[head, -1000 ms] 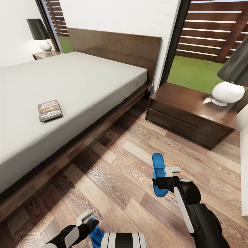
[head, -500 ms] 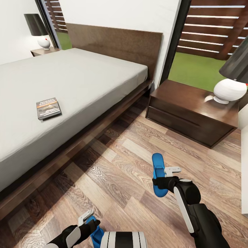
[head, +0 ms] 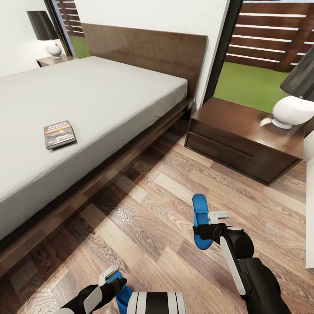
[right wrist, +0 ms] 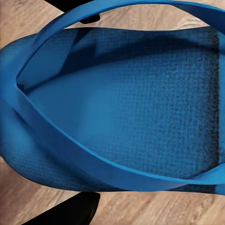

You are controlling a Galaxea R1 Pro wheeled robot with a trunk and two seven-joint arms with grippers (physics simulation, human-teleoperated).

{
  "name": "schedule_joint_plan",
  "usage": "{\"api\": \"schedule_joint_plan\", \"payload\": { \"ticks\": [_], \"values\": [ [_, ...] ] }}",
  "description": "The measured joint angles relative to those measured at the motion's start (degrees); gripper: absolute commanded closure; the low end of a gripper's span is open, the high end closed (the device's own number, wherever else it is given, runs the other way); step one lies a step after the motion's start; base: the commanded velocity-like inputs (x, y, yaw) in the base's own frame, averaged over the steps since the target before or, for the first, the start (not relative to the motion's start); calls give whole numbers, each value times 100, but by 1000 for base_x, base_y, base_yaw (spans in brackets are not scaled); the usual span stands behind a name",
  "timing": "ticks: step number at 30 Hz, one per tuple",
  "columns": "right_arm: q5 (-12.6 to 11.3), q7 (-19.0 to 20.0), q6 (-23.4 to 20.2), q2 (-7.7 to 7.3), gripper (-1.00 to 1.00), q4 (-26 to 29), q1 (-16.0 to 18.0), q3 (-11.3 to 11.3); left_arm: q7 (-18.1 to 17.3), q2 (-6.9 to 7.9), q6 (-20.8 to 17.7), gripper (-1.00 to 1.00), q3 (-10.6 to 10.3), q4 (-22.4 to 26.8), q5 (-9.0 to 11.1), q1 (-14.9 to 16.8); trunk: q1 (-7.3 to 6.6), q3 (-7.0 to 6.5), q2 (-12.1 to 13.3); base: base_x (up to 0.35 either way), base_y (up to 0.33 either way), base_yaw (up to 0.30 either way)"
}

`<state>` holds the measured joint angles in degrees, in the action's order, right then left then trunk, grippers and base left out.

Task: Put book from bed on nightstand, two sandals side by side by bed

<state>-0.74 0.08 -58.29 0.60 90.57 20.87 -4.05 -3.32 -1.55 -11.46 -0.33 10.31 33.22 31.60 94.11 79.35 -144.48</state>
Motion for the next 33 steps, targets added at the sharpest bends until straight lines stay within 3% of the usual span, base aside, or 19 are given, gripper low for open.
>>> {"api": "schedule_joint_plan", "payload": {
  "ticks": [10,16,25,33],
  "values": [
    [-6,0,0,0,100,0,-3,0,2,4,7,-100,-6,8,-3,3,0,0,0,0,0,0],
    [-5,0,0,5,100,0,-3,-4,3,1,13,-100,-7,8,-4,3,16,132,-8,0,0,0],
    [4,-4,4,8,100,-7,-3,-27,-4,-4,25,-100,-7,13,-18,4,16,133,-8,0,0,0],
    [7,-1,5,9,100,-8,-1,-39,-5,-9,28,-100,-2,17,-21,4,31,266,-16,0,0,0]
  ]
}}
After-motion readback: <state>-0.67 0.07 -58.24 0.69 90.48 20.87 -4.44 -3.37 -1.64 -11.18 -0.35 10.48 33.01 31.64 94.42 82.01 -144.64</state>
